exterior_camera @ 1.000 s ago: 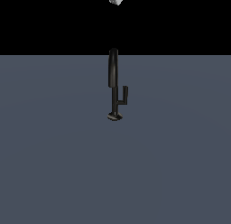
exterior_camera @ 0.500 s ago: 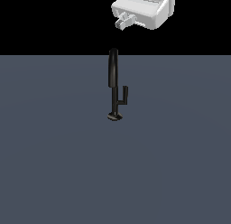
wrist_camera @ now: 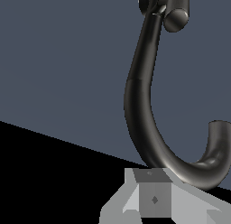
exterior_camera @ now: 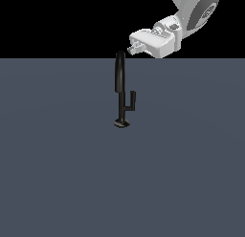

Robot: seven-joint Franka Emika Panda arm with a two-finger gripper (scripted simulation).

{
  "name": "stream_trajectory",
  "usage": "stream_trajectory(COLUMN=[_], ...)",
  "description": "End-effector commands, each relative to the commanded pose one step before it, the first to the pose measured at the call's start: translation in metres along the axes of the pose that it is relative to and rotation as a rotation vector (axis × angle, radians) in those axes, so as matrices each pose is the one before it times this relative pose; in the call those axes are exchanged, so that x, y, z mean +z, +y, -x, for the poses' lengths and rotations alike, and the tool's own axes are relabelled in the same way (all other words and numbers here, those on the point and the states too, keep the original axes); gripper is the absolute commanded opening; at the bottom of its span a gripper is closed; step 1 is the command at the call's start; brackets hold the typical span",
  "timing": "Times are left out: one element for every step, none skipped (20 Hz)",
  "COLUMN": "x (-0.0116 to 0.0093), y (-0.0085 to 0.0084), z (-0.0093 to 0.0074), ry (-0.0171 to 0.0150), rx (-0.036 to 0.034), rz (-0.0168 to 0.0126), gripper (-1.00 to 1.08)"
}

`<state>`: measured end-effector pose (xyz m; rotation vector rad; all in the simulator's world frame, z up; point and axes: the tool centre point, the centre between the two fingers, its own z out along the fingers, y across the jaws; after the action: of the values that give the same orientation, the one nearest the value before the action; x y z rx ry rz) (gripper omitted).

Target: Turn on the faucet by rotating a designated handle.

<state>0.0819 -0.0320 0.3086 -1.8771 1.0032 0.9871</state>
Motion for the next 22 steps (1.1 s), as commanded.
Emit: stream_trajectory(x=[0.00106, 0.00038, 0.00040, 0.00042, 0.00043, 0.00044, 0.00046, 0.00048, 0.00049, 0.00049, 0.00050, 0.00050, 0.00051, 0.00052, 0.00053, 0.00051, 0.00050, 0.00046, 0.00044, 0.00041, 0.00039, 0.00036], y=[-0.00253, -0.00113, -0.00116, -0.00119, -0.00120, -0.00119, -0.00118, -0.00116, -0.00113, -0.00110, -0.00106, -0.00101, -0.00096, -0.00091, -0.00085, -0.00079, -0.00072, -0.00065, -0.00057, -0.00048, -0.00040, -0.00031], z=[-0.02149, -0.00889, -0.00910, -0.00931, -0.00935, -0.00924, -0.00912, -0.00895, -0.00872, -0.00843, -0.00810, -0.00777, -0.00743, -0.00707, -0.00666, -0.00620, -0.00568, -0.00513, -0.00453, -0.00392, -0.00329, -0.00265], ry=[-0.04686, -0.01888, -0.01927, -0.01969, -0.01973, -0.01944, -0.01909, -0.01867, -0.01810, -0.01743, -0.01669, -0.01593, -0.01517, -0.01437, -0.01348, -0.01252, -0.01144, -0.01029, -0.00907, -0.00783, -0.00656, -0.00527], rx=[0.04807, 0.01993, 0.02041, 0.02092, 0.02102, 0.02078, 0.02050, 0.02012, 0.01957, 0.01890, 0.01816, 0.01738, 0.01659, 0.01572, 0.01477, 0.01373, 0.01255, 0.01128, 0.00993, 0.00853, 0.00709, 0.00564], rz=[-0.04643, -0.01915, -0.01959, -0.02005, -0.02013, -0.01988, -0.01958, -0.01920, -0.01867, -0.01802, -0.01730, -0.01656, -0.01581, -0.01500, -0.01411, -0.01312, -0.01201, -0.01081, -0.00954, -0.00823, -0.00689, -0.00552], gripper=[-1.00, -1.00, -1.00, -1.00, -1.00, -1.00, -1.00, -1.00, -1.00, -1.00, -1.00, -1.00, -1.00, -1.00, -1.00, -1.00, -1.00, -1.00, -1.00, -1.00, -1.00, -1.00])
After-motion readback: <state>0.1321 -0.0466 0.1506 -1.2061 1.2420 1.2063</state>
